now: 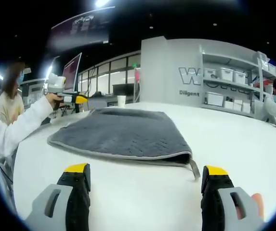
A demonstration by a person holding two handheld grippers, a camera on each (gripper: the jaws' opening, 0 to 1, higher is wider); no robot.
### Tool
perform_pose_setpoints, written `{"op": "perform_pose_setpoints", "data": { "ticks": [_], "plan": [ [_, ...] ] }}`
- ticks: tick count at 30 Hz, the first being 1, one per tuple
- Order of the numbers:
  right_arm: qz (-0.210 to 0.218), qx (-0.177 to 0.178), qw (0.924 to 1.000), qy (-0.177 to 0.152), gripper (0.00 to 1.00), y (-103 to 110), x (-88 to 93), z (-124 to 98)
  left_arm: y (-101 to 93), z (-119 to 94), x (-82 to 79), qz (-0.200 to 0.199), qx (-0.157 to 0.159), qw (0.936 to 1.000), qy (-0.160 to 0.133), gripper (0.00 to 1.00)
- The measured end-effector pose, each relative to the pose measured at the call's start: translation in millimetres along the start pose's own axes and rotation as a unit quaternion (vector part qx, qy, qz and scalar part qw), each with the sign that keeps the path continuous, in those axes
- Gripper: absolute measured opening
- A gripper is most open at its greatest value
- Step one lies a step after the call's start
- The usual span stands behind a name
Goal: Open the folded towel by lifting each exposed corner and separating the folded layers until the towel lies flat within the target outline without major curled edges
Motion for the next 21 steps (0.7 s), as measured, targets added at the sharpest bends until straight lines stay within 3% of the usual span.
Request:
{"op": "perform_pose_setpoints", "data": {
  "ticks": [4, 10, 21],
  "plan": [
    [0.0, 0.004, 1.0, 0.0, 0.96, -1, 0.0, 0, -10.4, -5, -12.1, 0.011, 0.031, 0.9994, -0.011, 0.46],
    [-0.002, 0.004, 1.0, 0.001, 0.96, -1, 0.2, 0, -24.2, -8, -26.3, -0.043, 0.087, 0.9944, -0.04, 0.66],
    [-0.006, 0.002, 1.0, 0.003, 0.96, -1, 0.3, 1, -21.6, -14, -20.8, -0.053, 0.107, 0.9927, -0.018, 0.81]
  ]
}}
Point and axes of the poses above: the point that each gripper's makers call its tool centre point, and the gripper's own axes: z roughly forward along the fingers, y roughly to its left, x roughly out of its underside, the point moved 6 cm from there along -z, roughly backward along the fingers, and after that the axes turned 4 degrees about -y, right-handed, at the moved point
